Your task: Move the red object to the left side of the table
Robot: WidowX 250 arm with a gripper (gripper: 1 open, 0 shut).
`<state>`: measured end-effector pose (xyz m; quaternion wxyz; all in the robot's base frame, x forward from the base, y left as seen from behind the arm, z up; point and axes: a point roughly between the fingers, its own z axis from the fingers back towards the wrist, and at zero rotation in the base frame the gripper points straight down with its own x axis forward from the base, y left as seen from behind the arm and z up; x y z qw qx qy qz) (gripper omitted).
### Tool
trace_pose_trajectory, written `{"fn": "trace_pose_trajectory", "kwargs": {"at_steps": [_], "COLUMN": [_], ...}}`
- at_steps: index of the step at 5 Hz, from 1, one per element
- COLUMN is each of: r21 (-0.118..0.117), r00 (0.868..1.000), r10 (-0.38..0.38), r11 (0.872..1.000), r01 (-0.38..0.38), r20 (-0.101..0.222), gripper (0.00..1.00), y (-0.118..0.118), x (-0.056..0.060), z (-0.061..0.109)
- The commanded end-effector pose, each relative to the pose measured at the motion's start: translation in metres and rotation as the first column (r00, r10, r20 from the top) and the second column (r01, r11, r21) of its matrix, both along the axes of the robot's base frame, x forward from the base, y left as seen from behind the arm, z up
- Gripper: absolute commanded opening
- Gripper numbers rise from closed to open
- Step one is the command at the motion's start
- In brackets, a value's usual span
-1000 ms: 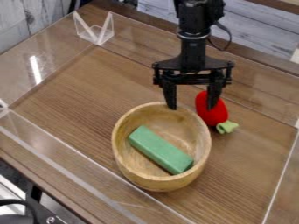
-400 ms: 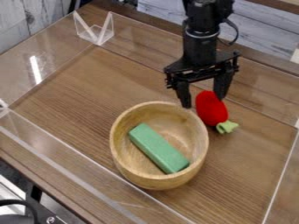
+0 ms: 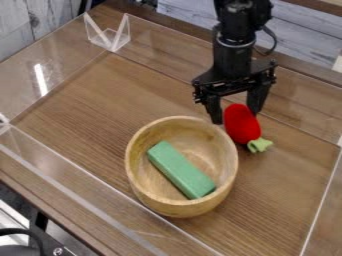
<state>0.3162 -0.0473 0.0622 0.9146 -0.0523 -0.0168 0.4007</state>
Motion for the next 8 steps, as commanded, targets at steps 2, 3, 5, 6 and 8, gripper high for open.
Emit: {"fn": "trace_pose_trajectory", "kwargs": {"at_steps": [2,3,5,6,8], "r21": [0.024,0.030,0.046,0.070,0.134], "r00": [0.994,0.997,0.998,0.998,0.997], "r10": [-0.089,-0.025,0.028,0.031,0.035], "r11": [0.996,0.999,0.998,0.997,0.990], "r01": [0.088,0.023,-0.031,-0.036,-0.044], "r20": [0.061,0.066,0.064,0.063,0.067], "gripper": [1.00,1.00,1.00,1.00,1.00], "y": [0.031,0.026,0.018,0.016,0.008], "x": [0.017,0.020,0.029,0.034,0.027], "z": [0.011,-0.003,-0.023,-0.027,-0.035]}}
